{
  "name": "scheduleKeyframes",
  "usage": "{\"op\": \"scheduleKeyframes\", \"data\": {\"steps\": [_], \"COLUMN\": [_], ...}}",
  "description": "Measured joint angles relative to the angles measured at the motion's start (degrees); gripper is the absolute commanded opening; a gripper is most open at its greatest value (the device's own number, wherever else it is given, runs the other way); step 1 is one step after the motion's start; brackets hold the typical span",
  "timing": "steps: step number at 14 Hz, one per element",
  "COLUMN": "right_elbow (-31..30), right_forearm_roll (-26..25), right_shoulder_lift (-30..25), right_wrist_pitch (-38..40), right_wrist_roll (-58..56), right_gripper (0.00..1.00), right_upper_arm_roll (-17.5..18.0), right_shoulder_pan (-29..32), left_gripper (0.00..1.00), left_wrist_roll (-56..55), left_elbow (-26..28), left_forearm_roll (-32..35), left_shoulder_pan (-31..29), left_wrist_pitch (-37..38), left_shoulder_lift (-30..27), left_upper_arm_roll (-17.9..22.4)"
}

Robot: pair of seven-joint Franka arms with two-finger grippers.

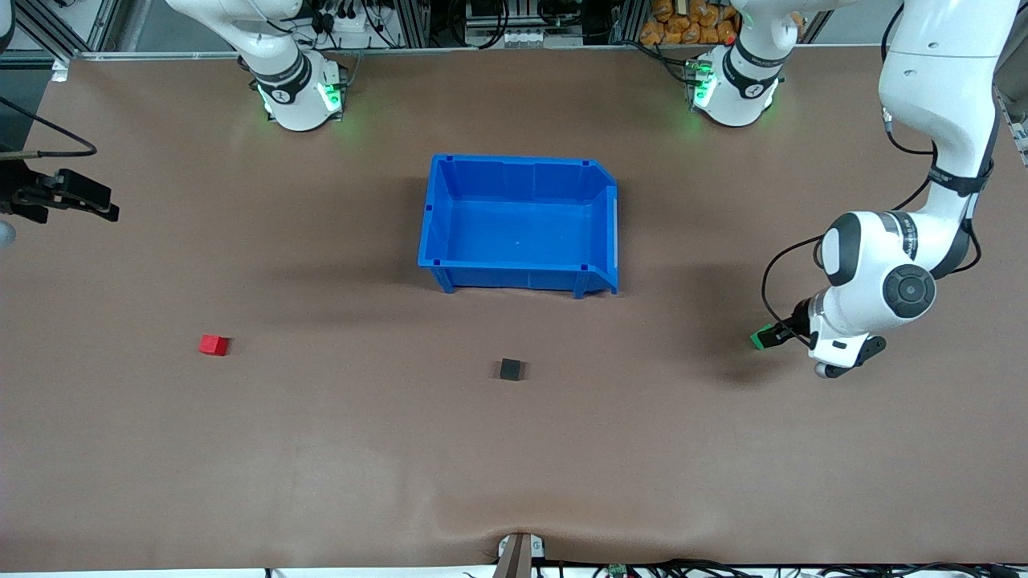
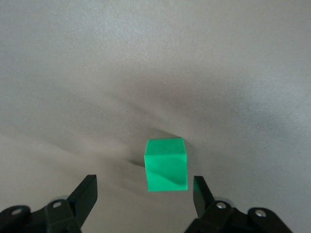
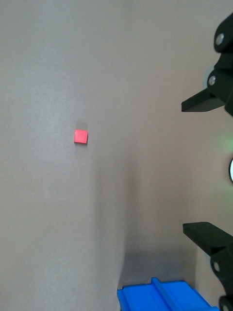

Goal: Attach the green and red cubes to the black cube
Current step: 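Close the left gripper on the green cube and lift it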

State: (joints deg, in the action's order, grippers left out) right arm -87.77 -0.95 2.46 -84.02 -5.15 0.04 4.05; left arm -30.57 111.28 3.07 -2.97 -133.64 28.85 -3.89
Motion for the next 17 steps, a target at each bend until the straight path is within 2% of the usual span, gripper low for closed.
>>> {"op": "scheduleKeyframes", "data": {"steps": [11,17], "right_elbow": [0.0,-0.3], "right_forearm_roll": [0.0,0.1], "right_shoulder_lift": [2.4,3.2], "right_wrist_pitch": [-0.8,-1.4], "right_wrist_roll": [0.0,0.0], "right_gripper": [1.0,1.0], "right_upper_arm_roll": [0.0,0.0], "right_shoulder_pan": [0.2,0.8], "left_gripper": [0.78,0.67], "left_wrist_roll": [0.0,0.0], "left_elbow": [-2.0,-2.2], "left_forearm_roll": [0.0,0.0], "left_shoulder_pan": [-0.7,-0.7], "left_wrist_pitch": [-3.6,-3.8], "left_shoulder_lift": [3.6,4.5], "left_upper_arm_roll": [0.3,0.2]}}
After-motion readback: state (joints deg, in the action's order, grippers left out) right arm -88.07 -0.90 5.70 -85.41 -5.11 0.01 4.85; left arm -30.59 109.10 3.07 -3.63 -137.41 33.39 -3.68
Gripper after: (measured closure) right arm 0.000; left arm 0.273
